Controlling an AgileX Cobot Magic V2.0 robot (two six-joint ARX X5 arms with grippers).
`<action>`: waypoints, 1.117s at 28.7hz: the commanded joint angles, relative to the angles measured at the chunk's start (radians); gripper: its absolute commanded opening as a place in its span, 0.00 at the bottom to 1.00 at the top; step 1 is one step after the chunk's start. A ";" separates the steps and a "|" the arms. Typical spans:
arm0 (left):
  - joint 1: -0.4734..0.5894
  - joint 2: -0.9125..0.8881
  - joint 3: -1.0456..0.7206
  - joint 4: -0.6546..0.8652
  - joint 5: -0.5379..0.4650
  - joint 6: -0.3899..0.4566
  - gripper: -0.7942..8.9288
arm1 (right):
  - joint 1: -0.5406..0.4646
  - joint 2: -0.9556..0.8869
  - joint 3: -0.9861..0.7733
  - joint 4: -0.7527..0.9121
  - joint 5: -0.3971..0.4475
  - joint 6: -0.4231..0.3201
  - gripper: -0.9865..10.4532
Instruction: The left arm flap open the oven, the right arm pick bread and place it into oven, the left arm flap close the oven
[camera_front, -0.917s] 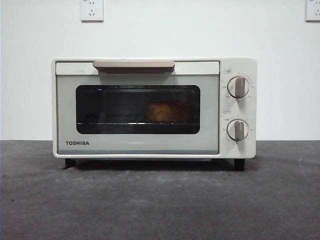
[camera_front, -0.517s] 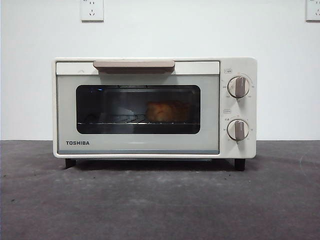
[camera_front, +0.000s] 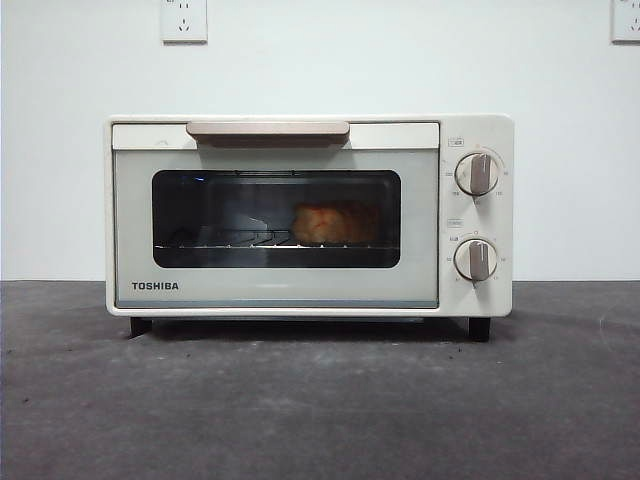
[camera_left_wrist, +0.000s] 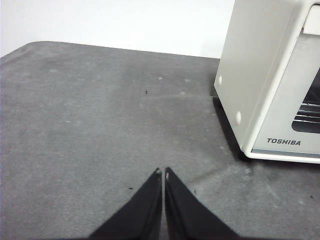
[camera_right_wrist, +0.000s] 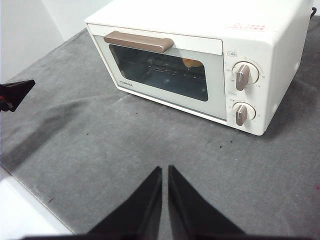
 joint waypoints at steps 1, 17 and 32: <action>0.001 -0.001 -0.021 -0.006 -0.004 0.008 0.09 | 0.010 0.002 0.011 0.010 0.002 -0.005 0.10; 0.001 -0.001 -0.021 -0.006 -0.004 0.008 0.09 | -0.258 -0.012 -0.208 0.386 0.423 -0.069 0.10; 0.001 -0.001 -0.021 -0.006 -0.004 0.008 0.09 | -0.666 -0.106 -0.760 0.795 -0.006 -0.106 0.10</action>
